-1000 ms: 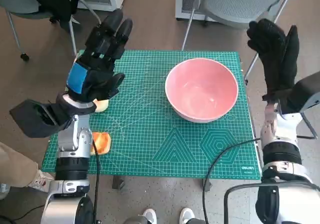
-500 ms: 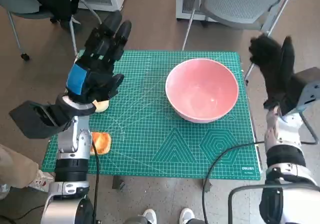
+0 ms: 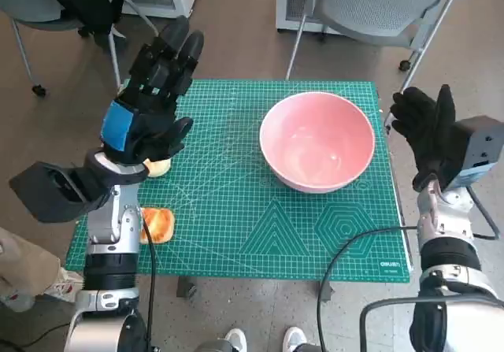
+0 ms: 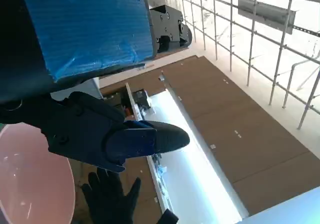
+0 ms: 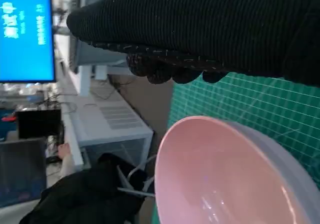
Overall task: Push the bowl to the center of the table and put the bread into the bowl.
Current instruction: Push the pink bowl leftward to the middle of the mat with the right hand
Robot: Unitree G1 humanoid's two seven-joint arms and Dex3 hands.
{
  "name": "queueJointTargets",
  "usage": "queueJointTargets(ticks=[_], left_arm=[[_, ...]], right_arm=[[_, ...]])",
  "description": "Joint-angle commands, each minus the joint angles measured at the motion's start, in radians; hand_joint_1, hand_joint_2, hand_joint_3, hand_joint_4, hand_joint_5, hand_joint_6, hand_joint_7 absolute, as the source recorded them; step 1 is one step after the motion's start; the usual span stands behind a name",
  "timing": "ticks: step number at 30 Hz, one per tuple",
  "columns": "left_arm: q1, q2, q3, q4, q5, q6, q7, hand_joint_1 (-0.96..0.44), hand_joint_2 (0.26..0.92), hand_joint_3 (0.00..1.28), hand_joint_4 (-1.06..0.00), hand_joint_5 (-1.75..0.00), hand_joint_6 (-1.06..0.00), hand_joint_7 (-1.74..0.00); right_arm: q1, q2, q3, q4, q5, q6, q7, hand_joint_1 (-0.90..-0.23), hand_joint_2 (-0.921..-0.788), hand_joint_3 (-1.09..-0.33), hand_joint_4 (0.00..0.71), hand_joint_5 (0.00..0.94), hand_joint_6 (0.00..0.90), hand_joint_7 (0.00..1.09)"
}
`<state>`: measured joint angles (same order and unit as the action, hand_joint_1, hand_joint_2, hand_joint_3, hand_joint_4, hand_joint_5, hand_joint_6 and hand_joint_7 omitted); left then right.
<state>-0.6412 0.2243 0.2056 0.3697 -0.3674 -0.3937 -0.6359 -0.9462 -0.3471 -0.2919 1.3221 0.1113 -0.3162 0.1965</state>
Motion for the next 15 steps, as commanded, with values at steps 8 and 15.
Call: queueJointTargets(ticks=[8, 15], left_arm=[[0.013, 0.013, -0.006, -0.016, 0.005, 0.007, 0.008, -0.68, 0.921, 0.38, -0.02, 0.00, -0.06, -0.25], [0.011, 0.015, -0.006, -0.012, 0.005, 0.006, 0.006, -0.67, 0.921, 0.38, -0.02, 0.00, -0.06, -0.26]], right_arm=[[0.033, 0.028, -0.005, 0.011, -0.012, 0.019, -0.007, -0.672, -0.921, -0.797, 0.030, 0.001, 0.059, 0.15], [0.029, 0.045, 0.007, 0.010, -0.023, 0.013, -0.005, -0.666, -0.921, -0.820, 0.022, 0.000, 0.058, 0.13]])
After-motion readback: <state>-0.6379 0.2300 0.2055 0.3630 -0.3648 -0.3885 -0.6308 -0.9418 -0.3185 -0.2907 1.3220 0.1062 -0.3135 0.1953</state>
